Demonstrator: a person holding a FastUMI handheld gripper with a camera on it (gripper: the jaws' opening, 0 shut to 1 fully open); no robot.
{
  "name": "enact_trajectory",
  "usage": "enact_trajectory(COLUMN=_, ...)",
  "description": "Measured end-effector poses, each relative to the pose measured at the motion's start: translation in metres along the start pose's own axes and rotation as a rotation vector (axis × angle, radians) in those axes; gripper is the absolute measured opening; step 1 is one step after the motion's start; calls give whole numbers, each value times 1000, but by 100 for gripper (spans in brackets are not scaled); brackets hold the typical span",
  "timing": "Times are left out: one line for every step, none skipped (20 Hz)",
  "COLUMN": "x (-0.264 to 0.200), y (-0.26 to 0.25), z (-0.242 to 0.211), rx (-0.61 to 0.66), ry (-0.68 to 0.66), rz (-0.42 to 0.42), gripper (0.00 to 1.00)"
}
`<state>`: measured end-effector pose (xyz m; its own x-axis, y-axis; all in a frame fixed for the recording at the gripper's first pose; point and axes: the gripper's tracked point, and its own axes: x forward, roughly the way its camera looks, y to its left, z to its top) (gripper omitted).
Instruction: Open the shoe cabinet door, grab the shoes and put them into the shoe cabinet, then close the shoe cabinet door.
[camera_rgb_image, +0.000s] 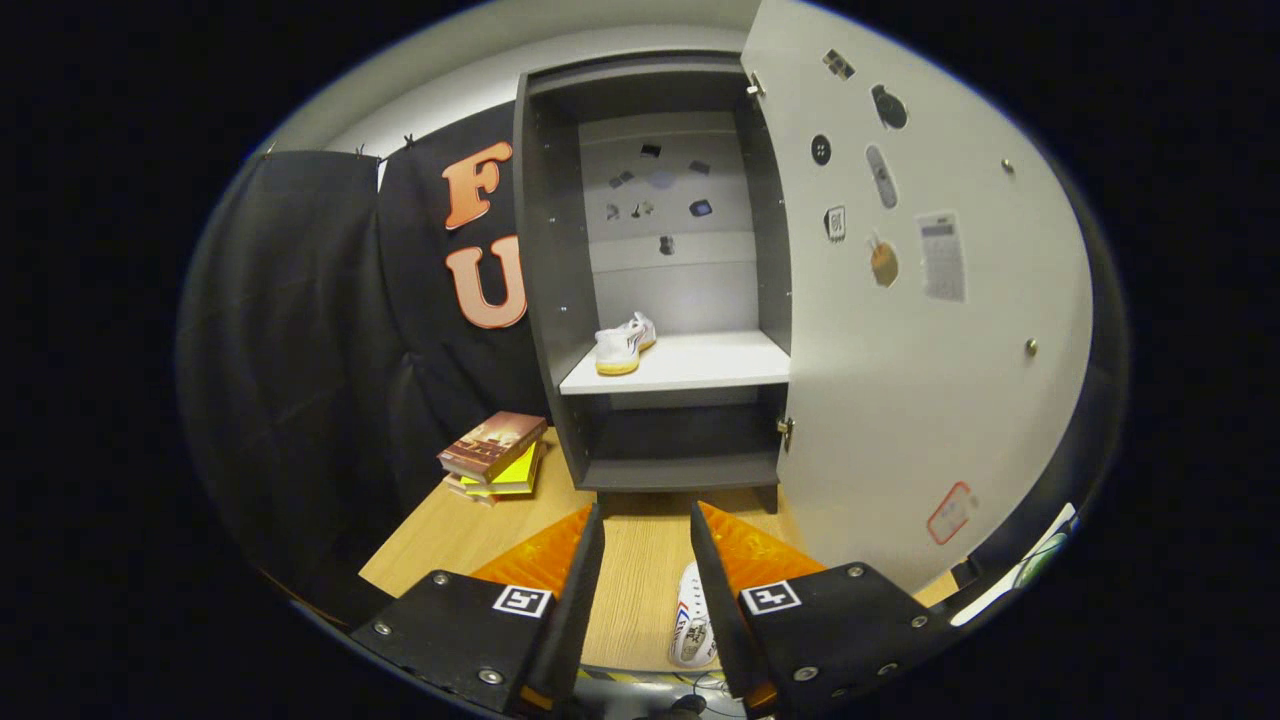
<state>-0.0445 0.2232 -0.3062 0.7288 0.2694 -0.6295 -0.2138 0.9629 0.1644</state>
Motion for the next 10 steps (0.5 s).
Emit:
enact_trajectory(x=10, y=0, z=-18, rx=13, ry=29, rz=6, gripper=58)
enact_trajectory(x=19, y=1, z=-44, rx=17, ry=99, rz=13, gripper=66)
enact_trajectory(x=27, y=0, z=-70, rx=23, ry=164, rz=18, gripper=70)
enact_trajectory(x=33, y=1, z=-96, rx=29, ry=220, rz=18, gripper=78)
enact_trajectory(x=42, y=1, z=-115, rx=38, ry=241, rz=18, gripper=80)
enact_trajectory(x=54, y=-2, z=-131, rx=42, ry=265, rz=2, gripper=82)
enact_trajectory(x=63, y=-5, z=-150, rx=49, ry=290, rz=-5, gripper=82)
enact_trajectory(x=69, y=-8, z=-172, rx=51, ry=332, rz=-22, gripper=81)
enact_trajectory(x=73, y=-10, z=-191, rx=61, ry=364, rz=-35, gripper=80)
enact_trajectory(x=78, y=-11, z=-206, rx=73, ry=383, rz=-40, gripper=77)
